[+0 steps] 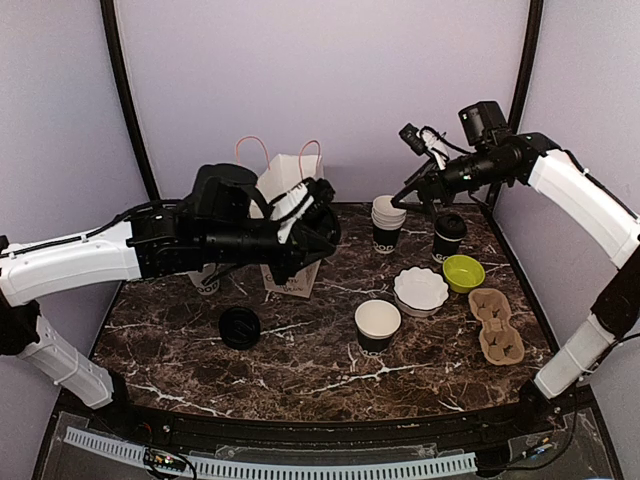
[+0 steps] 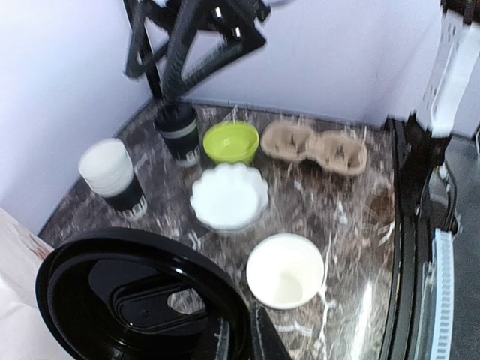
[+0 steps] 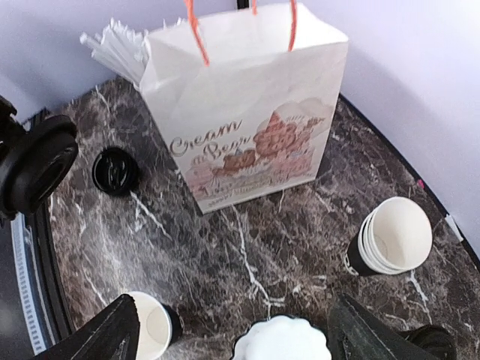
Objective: Pack the takeout coffee
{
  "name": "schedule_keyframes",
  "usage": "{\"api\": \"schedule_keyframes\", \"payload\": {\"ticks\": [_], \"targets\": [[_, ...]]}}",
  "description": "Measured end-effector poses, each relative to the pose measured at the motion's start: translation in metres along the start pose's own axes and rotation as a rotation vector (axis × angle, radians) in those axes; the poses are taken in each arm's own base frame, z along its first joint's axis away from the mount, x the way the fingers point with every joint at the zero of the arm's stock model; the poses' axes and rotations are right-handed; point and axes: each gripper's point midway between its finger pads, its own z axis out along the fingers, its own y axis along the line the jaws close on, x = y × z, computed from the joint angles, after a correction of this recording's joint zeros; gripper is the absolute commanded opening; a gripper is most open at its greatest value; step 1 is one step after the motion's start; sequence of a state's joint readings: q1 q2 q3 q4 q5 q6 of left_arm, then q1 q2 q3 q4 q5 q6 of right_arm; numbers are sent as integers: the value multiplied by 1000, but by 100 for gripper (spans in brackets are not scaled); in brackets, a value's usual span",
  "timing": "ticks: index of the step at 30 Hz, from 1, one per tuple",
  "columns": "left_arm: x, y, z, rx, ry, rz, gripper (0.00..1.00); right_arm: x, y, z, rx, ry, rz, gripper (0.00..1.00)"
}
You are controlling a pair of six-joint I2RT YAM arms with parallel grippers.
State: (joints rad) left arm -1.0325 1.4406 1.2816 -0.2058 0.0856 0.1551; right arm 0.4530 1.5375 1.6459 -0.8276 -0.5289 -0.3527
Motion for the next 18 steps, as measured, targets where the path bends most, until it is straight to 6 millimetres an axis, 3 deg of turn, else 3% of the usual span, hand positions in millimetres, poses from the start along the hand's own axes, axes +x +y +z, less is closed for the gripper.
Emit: {"api": "schedule_keyframes", "payload": {"ticks": [2,5,9,18], "targets": [[-28,9,-16,-4,-126,-36,12,-18,-4,-4,-28,-76,60,98],[-52,19,-32,0,-258,-73,13,-45,9,-5,-148,-184,131,99],[-63,21,-37,21,-327,-94,13,-62,34,-3,-332,-253,221,99],[-77,15,-42,64,-392,-94,13,-76,82,16,-633,-245,348,99]]}}
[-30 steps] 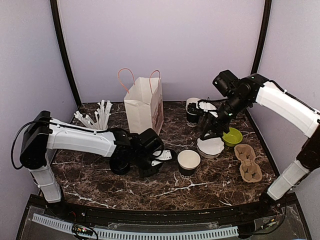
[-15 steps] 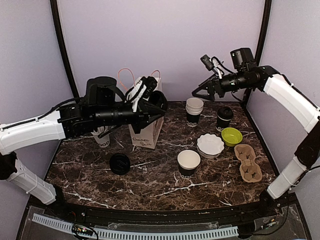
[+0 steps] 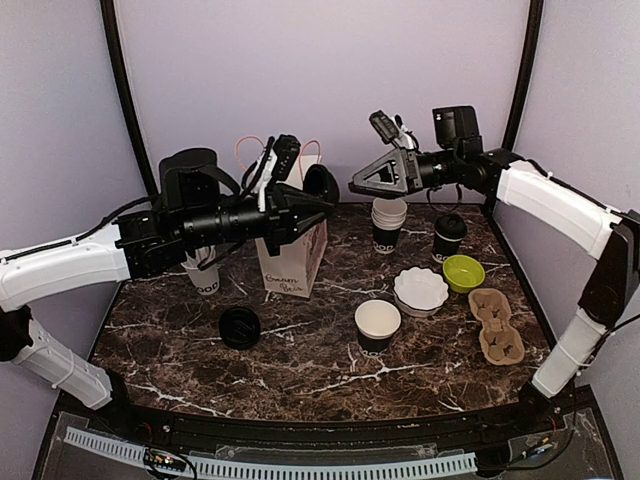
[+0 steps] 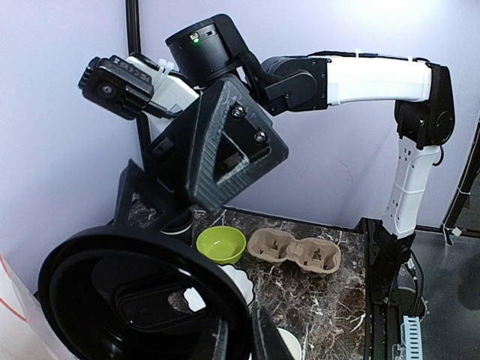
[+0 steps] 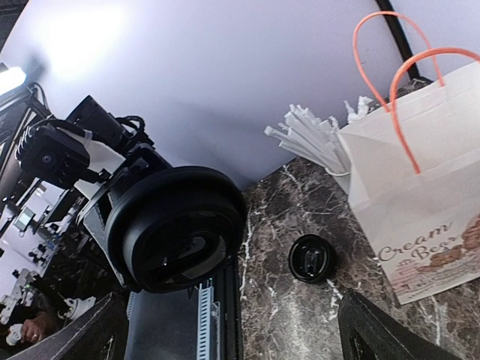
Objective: Pack the takeout coffee
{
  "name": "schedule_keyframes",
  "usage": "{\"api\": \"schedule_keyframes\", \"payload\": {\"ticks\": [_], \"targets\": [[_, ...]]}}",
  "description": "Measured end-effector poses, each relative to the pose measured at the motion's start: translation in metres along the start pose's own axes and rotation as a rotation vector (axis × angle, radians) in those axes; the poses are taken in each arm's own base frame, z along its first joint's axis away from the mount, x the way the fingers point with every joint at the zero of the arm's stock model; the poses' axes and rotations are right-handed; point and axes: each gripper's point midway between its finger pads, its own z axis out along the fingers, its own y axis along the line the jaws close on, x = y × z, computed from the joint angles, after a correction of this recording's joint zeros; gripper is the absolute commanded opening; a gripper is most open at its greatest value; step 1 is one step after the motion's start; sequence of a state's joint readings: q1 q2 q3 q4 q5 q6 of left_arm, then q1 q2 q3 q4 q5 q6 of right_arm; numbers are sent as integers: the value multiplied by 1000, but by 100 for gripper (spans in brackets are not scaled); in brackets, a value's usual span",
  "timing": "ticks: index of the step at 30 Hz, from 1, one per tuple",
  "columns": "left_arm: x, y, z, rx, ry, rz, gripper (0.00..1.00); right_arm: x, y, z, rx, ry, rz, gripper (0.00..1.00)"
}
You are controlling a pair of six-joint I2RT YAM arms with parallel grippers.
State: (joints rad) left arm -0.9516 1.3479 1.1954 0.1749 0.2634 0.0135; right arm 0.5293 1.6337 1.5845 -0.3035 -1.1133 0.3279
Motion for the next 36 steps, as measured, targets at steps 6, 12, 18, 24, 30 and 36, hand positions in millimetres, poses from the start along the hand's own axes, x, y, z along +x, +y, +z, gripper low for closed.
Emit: {"api": "schedule_keyframes", "payload": {"ticks": [6,12,18,24,30,36], "targets": [[-3,-3,0,15,-15,4,14,7,14,22,-127,31,69,99],[1,-5,0,28,-10,2,14,16,20,32,-233,45,151,98],[0,-8,0,47,-21,5,15,14,27,34,-302,42,190,95],[-2,-11,0,67,-27,7,15,7,33,35,-337,33,189,90],[-4,-13,0,78,-37,10,15,10,36,39,-358,44,208,91],[-5,-15,0,90,-42,-5,15,13,34,40,-361,49,223,85]]}}
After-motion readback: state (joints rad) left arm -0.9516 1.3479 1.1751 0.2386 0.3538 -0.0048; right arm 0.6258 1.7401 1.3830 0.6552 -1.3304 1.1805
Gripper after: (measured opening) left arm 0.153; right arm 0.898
